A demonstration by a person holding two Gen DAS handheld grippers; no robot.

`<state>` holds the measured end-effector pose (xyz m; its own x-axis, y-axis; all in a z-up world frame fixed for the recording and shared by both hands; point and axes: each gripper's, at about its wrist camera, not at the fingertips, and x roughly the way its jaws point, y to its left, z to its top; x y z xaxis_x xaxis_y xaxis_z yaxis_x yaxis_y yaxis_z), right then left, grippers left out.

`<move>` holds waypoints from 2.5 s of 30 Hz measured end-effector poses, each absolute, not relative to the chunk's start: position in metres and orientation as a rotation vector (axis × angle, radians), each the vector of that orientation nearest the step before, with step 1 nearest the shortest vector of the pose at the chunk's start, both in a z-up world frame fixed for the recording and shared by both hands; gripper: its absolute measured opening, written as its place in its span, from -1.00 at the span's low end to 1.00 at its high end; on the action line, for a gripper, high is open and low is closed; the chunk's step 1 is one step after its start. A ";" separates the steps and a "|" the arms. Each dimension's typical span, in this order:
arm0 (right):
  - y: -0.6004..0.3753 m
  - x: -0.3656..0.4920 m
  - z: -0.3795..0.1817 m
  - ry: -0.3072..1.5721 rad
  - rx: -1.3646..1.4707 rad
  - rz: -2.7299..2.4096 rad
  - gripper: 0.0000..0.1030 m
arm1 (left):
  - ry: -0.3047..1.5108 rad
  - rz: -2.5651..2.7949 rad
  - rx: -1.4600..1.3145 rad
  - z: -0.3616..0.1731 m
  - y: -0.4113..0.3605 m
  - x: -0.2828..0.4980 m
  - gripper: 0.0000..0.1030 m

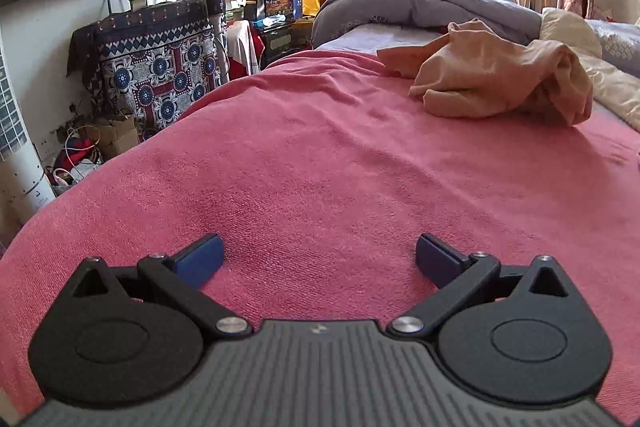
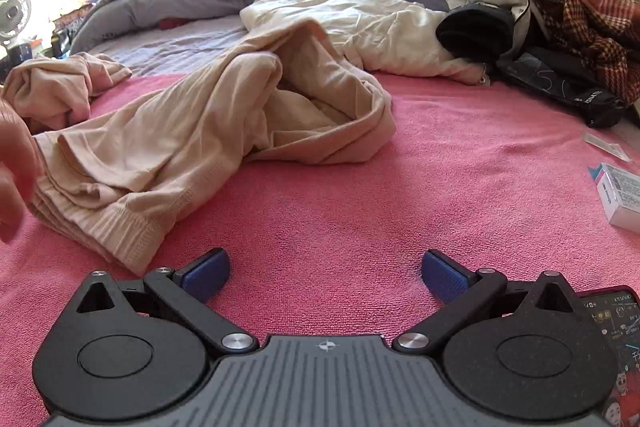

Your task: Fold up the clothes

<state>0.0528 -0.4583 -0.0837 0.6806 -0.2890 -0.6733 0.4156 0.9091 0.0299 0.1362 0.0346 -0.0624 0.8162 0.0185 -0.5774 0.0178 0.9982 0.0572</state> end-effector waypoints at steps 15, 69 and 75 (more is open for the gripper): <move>-0.459 0.054 -0.087 0.717 0.186 -0.397 1.00 | 0.546 -0.049 -0.046 -0.066 0.064 0.126 1.00; -0.460 0.054 -0.084 0.717 0.186 -0.397 1.00 | 0.579 -0.334 -0.160 -0.022 0.060 0.063 1.00; -0.460 0.054 -0.083 0.717 0.186 -0.397 1.00 | 0.529 -0.489 0.137 -0.027 -0.029 0.032 1.00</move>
